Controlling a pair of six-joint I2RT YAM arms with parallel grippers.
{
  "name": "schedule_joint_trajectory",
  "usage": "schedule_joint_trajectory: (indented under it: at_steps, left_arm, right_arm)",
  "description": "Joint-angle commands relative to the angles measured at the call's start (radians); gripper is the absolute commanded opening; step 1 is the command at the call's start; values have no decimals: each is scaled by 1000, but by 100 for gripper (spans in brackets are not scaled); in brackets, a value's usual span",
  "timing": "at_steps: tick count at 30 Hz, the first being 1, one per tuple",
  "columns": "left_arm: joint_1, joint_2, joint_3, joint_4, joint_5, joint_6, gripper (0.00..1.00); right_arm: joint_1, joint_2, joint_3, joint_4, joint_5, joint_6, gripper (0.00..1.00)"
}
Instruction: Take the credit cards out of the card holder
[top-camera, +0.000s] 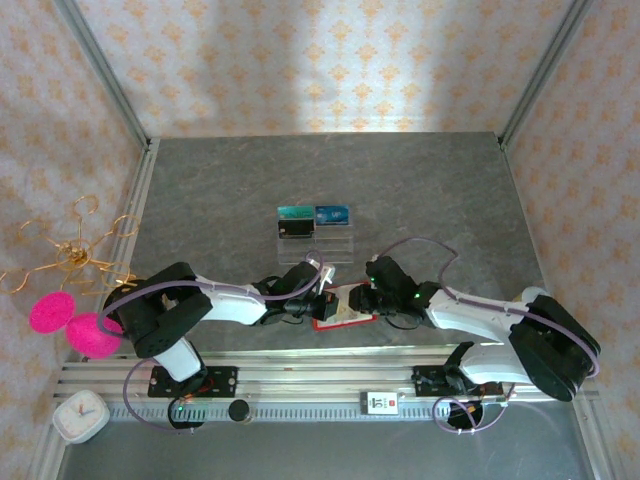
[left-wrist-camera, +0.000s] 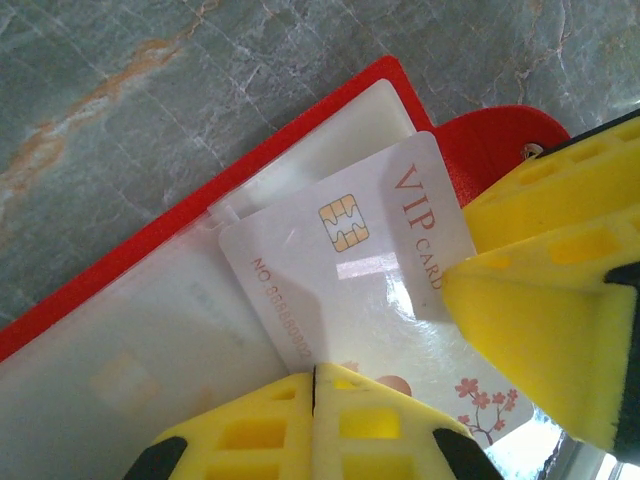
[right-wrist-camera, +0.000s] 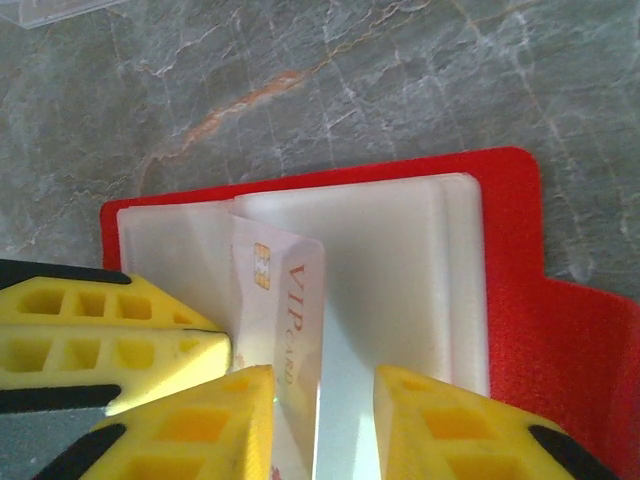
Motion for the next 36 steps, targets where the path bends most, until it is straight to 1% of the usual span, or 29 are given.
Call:
schedule_joint_trajectory:
  at_steps: [1,4,5,7,9,11,13,15,18,20,22,25,27,29,32,33,36]
  left_arm:
    - [-2,48,-17,-53,-23,11,4]
    - [-3,51,-17,-51,-22,11,4]
    - [-2,52,-15,-53,-21,11,4]
    - [-1,53,-15,-55,-16,11,4]
    - [-2,50,-17,-60,-18,11,4]
    - [0,42,-23,-56,-19,11,4]
    - [-1,34,-27,-53,-18,11,5]
    - [0,28,-27,-52,-16,39,5]
    - [8,2,-11,-61,-1,49,5]
    - [21,-54,9,-76,5,53,7]
    - [39,-154,21,-78,-2,46,14]
    - [57,-312,29,-108,-30,34,34]
    - [67,-409,26,-158,-65,30,47]
    - [77,-503,9,-204,-102,31,61]
    - [97,-628,-24,-267,-170,23,82]
    - [104,-661,-32,-285,-190,23,99]
    - [116,-730,-48,-311,-223,-14,99]
  right_arm:
    - [-1,9,-16,54,-46,-6,30]
    - [2,21,-7,59,-46,-10,26]
    - [2,26,-6,63,-47,-12,23]
    - [2,38,-5,66,-47,-17,15]
    - [2,39,1,35,-9,-14,0]
    - [-2,-9,-4,8,40,-21,0]
    - [-6,-92,8,-43,106,-40,0]
    - [-6,-168,31,-88,158,-65,0]
    - [-6,-264,59,-84,165,-111,0]
    - [-6,-302,85,-74,164,-160,0]
    - [-6,-321,126,-61,170,-217,0]
    - [-6,-312,196,-18,215,-298,0]
    - [-16,-270,267,0,246,-358,0]
    - [-34,-216,332,30,203,-447,0]
    - [-82,-124,422,46,89,-588,0]
    - [-99,-85,459,25,57,-642,0]
    - [-130,34,569,-101,-74,-837,0]
